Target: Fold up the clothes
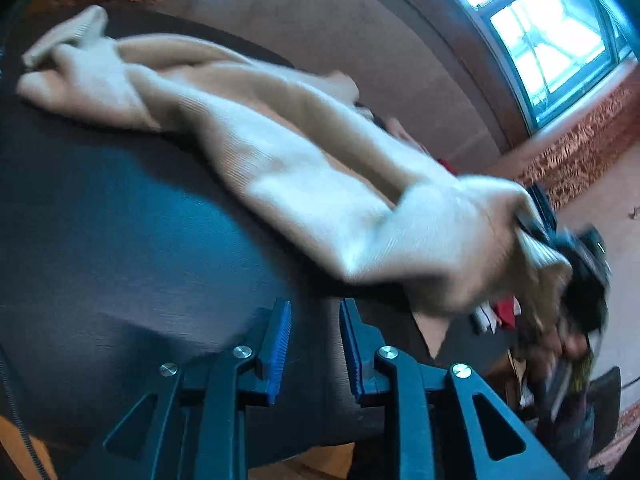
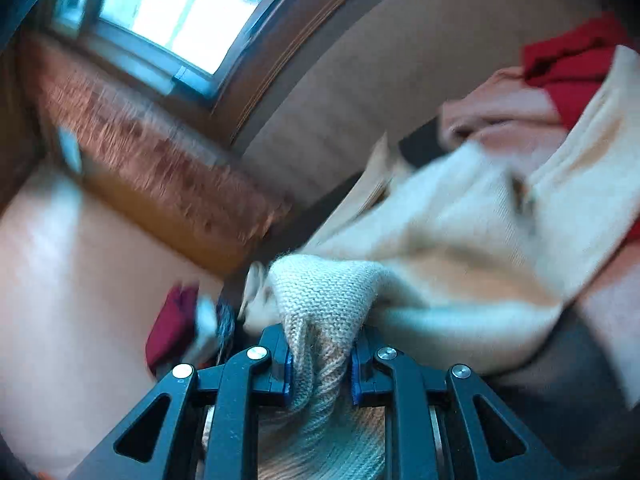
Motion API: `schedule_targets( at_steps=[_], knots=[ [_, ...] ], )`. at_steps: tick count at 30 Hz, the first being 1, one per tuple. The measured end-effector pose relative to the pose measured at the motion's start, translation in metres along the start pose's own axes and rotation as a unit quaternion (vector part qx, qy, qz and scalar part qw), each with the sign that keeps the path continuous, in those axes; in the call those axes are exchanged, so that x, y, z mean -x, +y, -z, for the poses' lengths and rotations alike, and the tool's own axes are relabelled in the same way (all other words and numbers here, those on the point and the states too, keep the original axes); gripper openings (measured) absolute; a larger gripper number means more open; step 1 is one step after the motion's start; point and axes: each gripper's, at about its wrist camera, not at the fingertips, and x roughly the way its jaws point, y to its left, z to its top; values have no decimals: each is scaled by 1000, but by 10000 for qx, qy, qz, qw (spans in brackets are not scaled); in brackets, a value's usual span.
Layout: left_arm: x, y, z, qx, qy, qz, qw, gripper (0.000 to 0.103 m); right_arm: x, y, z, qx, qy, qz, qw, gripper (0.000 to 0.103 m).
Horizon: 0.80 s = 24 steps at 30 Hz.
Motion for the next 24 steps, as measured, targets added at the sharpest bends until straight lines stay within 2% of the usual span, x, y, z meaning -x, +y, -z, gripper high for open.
schedule_targets(
  at_steps=[3, 5, 9, 15, 19, 22, 24],
  knots=[
    [-18, -12, 2, 82, 258, 476, 9985, 26, -23, -49, -28, -744, -135, 255, 9968, 20],
    [-30, -24, 4, -82, 382, 480, 9981, 27, -42, -74, -37, -1028, -127, 518, 9933, 20],
    [-50, -53, 2, -488, 490, 407, 9968, 28, -76, -104, -48, -968, 130, 953, 9906, 17],
    [-79, -90, -1, -832, 405, 230, 9954, 41, -89, -114, -57, -639, 252, 612, 9958, 17],
    [-102, -105, -13, -852, 356, 105, 9957, 43, -84, -125, -49, -462, 49, 125, 9988, 17],
    [-110, -110, -18, -823, 271, -59, 9962, 45, -87, -122, -44, -366, -83, -68, 9993, 18],
    [-114, -115, -20, -933, 250, -366, 9947, 42, -83, -122, -45, -359, -105, -165, 9992, 19]
  ],
)
